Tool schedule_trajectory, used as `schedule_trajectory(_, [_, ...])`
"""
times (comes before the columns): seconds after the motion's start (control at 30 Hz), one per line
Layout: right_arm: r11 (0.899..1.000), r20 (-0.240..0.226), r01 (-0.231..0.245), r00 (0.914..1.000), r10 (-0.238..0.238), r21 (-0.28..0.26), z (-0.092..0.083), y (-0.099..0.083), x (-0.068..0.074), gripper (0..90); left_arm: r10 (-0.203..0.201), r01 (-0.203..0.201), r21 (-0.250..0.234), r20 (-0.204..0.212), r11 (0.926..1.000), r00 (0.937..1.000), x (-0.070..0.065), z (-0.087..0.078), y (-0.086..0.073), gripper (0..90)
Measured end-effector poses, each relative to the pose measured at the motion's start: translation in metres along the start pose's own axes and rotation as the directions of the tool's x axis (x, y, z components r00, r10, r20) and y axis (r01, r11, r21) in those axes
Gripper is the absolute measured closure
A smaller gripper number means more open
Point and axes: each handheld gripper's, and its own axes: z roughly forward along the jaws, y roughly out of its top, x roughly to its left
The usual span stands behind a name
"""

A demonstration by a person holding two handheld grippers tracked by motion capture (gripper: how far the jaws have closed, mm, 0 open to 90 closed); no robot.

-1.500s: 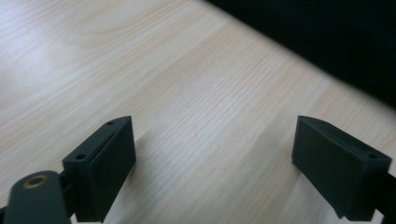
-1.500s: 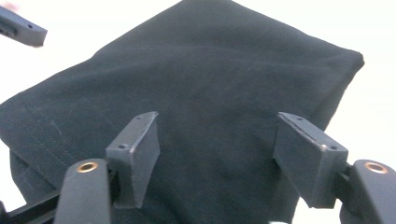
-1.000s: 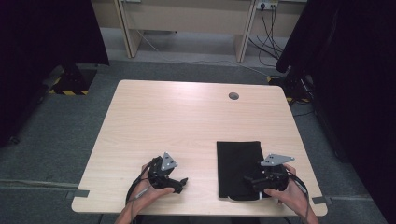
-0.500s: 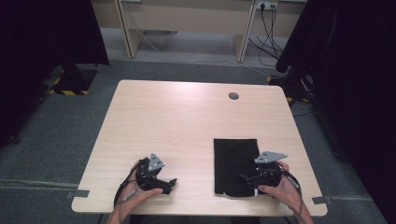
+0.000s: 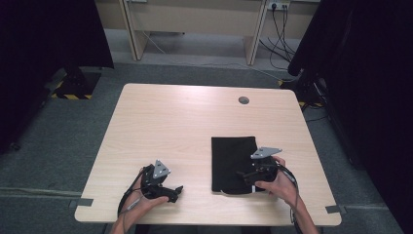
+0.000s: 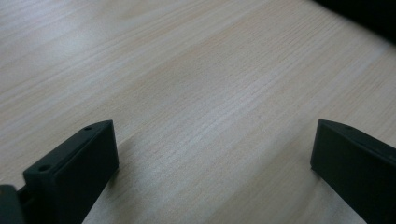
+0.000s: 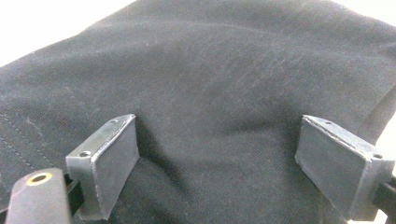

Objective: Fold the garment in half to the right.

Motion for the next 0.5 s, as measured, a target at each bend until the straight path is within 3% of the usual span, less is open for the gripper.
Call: schedule_trajectory(0.5, [1.0, -0.015, 0.016, 0.9997, -0.016, -0.003, 0.036, 0.038, 0.001, 14.2, -0.002, 0.002, -0.002, -0.001, 1.0, 1.0, 0.001, -0.003, -0.003, 0.0])
